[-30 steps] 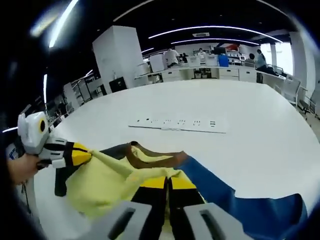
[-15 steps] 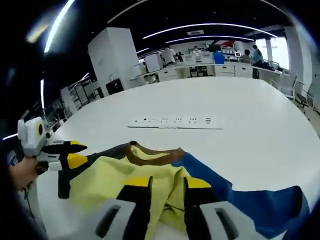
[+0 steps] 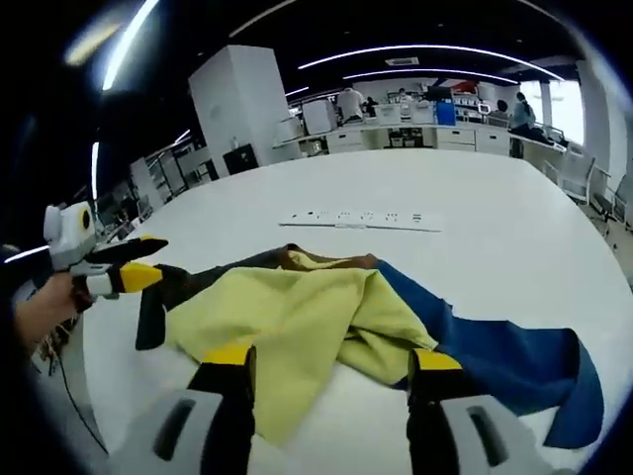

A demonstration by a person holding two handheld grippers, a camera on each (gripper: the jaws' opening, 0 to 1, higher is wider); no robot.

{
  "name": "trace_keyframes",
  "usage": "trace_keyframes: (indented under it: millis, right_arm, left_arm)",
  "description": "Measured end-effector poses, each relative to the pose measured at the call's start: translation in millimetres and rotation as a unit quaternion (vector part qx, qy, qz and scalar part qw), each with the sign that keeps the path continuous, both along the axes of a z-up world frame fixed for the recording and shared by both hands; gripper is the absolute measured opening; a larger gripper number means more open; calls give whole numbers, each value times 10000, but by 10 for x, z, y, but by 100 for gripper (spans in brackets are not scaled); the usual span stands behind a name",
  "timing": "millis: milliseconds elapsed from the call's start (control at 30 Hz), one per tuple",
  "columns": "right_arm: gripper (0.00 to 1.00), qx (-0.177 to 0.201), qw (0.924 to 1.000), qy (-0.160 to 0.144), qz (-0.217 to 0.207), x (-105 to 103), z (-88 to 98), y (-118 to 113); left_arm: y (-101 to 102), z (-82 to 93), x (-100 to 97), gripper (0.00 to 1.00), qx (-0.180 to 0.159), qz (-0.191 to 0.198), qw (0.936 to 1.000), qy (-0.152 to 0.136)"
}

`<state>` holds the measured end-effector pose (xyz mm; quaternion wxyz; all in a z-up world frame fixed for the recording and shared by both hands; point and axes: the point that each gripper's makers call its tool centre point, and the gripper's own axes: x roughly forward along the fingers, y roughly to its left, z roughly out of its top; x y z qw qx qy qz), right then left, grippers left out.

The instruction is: Fold the garment on the visible template until the final outline fits inside the template.

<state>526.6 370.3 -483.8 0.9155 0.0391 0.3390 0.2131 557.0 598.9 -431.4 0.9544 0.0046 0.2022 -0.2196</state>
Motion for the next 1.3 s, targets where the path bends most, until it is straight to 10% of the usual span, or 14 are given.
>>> trace_keyframes:
  millis: [533, 1300]
  right_arm:
    - [49, 40, 9998, 130, 110, -529, -209, 118]
    - [18, -161, 9999, 51, 36, -620, -469, 219]
  left_arm:
    - [77, -222, -391, 60, -94, 326, 9992, 225]
    - [-17, -729, -679, 40, -293, 576, 9947, 799]
